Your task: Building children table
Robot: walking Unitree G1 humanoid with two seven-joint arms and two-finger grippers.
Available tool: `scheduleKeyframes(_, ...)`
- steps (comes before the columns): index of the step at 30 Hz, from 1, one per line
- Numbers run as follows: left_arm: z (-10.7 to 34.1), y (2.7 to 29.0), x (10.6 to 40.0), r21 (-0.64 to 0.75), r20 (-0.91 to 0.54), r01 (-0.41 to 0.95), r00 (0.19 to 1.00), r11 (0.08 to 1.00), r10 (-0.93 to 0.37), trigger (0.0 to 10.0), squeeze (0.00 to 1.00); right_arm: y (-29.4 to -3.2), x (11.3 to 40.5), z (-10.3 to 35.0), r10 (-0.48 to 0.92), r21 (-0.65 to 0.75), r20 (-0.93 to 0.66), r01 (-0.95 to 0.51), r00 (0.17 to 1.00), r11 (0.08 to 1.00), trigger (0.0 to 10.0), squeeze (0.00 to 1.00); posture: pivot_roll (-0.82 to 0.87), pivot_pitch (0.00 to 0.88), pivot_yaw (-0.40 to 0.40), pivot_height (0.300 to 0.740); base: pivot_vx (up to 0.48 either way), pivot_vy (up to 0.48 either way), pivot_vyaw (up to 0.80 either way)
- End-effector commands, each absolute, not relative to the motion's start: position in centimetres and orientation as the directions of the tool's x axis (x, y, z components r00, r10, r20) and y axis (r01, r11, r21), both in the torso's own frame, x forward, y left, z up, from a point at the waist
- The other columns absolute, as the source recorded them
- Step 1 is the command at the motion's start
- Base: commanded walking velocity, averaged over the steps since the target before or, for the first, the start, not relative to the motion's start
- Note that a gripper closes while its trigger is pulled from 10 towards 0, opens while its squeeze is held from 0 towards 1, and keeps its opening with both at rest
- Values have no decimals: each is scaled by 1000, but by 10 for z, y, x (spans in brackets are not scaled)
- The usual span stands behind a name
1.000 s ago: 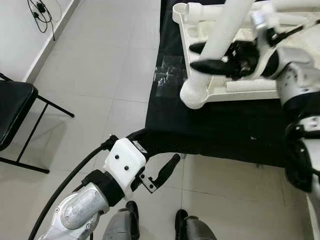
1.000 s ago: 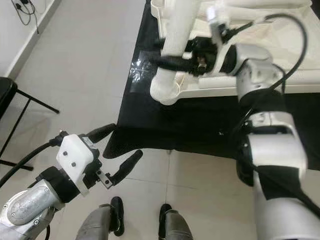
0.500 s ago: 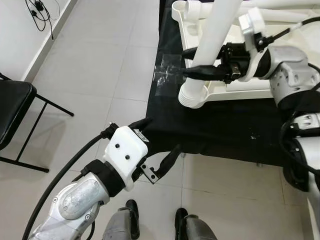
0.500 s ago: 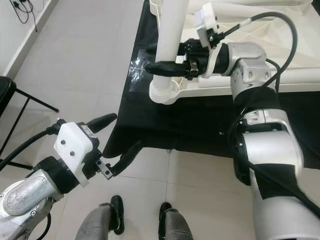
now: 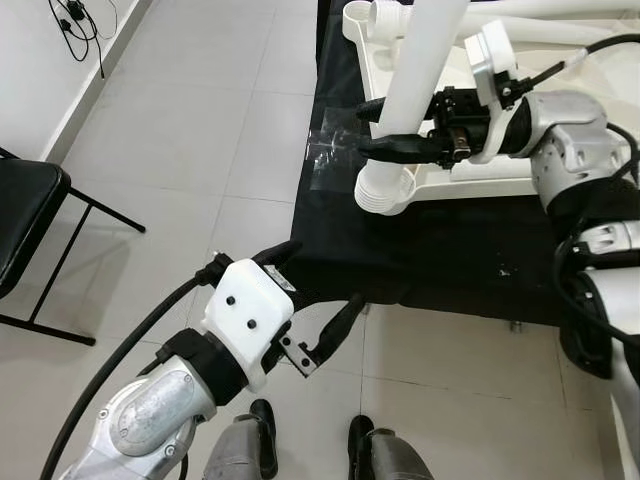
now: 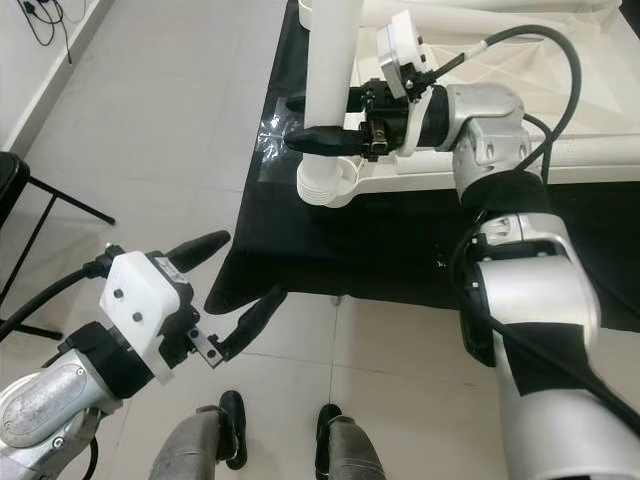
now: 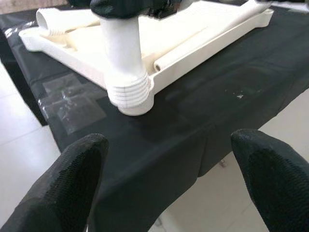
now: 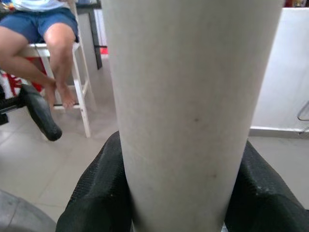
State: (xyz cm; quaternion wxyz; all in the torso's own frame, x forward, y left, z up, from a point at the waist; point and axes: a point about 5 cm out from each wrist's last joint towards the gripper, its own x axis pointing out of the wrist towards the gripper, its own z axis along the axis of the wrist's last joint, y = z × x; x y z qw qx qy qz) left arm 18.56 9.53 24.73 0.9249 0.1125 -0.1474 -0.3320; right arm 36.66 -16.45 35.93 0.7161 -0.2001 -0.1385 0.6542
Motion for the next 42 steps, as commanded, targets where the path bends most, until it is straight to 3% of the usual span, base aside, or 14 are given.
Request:
scheduleKeyframes(1,246,93,178,299,184,600,727,742,-662,10000,0,-170,370,351,986,-451,-85,-887,146,93,10000,0,215,412,-34,740,0,0,0)
scheduleKeyframes(24,245,91,173,278,171,618,722,736,-671,10000,0,-201,368,355,970,-415,57,-879,235,237,10000,0,232,454,-5,740,0,0,0)
scheduleKeyframes(33,245,91,173,279,162,631,712,724,-683,10000,0,-204,365,354,980,-409,16,-894,196,185,10000,0,231,455,9,740,0,0,0)
scheduleKeyframes(42,247,88,173,273,170,635,707,722,-686,10000,0,-171,366,349,991,-405,-91,-913,101,56,10000,0,214,443,4,740,0,0,0)
